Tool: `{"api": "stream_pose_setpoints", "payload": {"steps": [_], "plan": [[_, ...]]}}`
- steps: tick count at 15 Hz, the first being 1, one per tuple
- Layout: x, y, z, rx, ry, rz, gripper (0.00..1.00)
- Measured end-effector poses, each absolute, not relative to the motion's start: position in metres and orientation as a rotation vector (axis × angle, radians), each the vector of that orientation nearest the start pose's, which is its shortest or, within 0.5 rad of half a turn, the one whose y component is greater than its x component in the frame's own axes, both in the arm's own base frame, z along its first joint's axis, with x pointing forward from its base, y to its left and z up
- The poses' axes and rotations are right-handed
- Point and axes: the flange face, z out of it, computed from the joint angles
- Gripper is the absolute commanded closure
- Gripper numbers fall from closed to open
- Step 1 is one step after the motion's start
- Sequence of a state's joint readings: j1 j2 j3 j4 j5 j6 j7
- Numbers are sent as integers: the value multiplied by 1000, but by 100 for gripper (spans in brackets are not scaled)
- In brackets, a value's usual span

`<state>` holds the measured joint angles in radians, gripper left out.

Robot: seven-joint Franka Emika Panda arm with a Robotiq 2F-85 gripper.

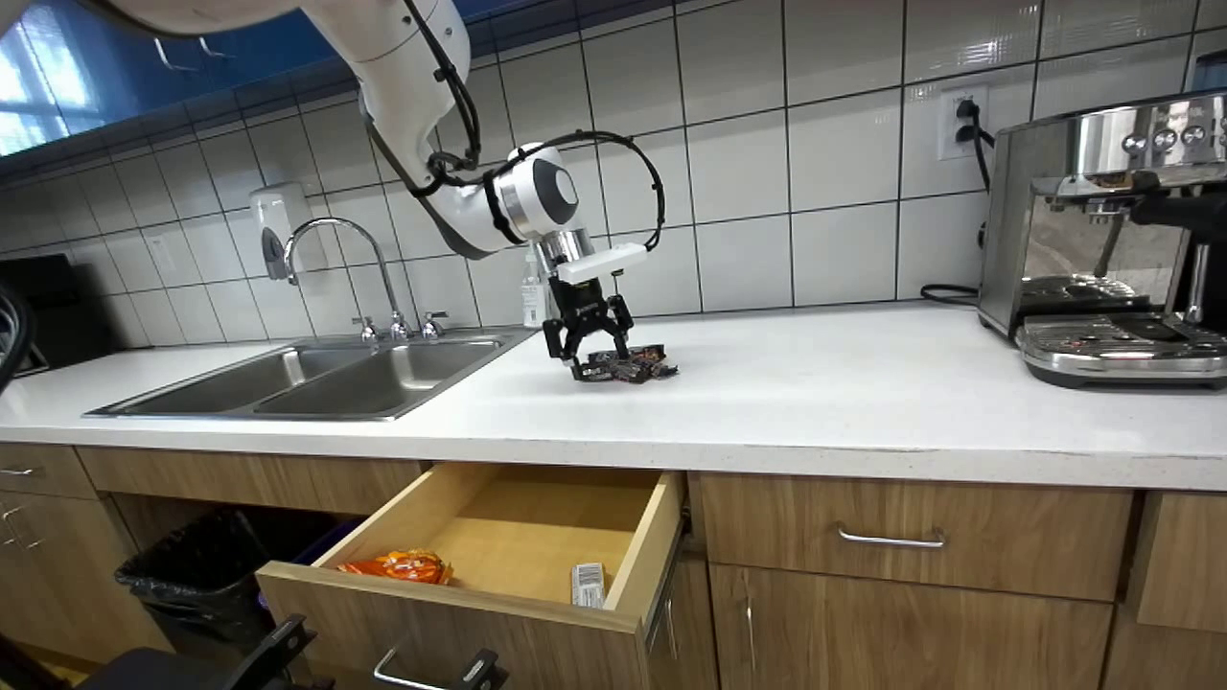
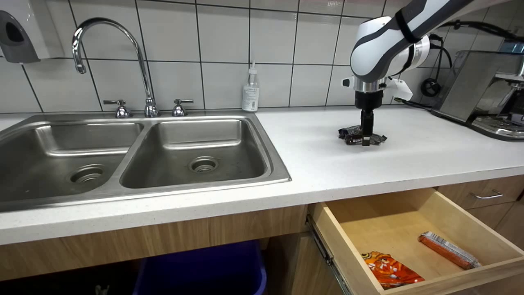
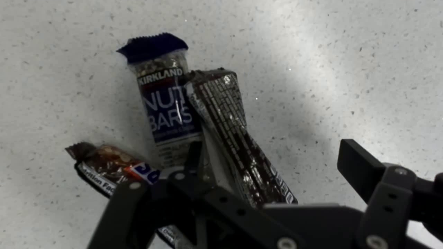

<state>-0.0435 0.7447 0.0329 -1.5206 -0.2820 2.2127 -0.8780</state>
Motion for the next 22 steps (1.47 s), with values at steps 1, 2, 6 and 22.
{"api": "stream_pose_setpoints", "payload": {"steps": [1,2,6,22], "plan": [[708,-20,215,-2853,-1627,225,0],[710,-20,214,-2845,-1626,236,0],[716,-20,213,-2826,-1616,277,0],[716,-22,209,-2761,-1654,364,0]]}}
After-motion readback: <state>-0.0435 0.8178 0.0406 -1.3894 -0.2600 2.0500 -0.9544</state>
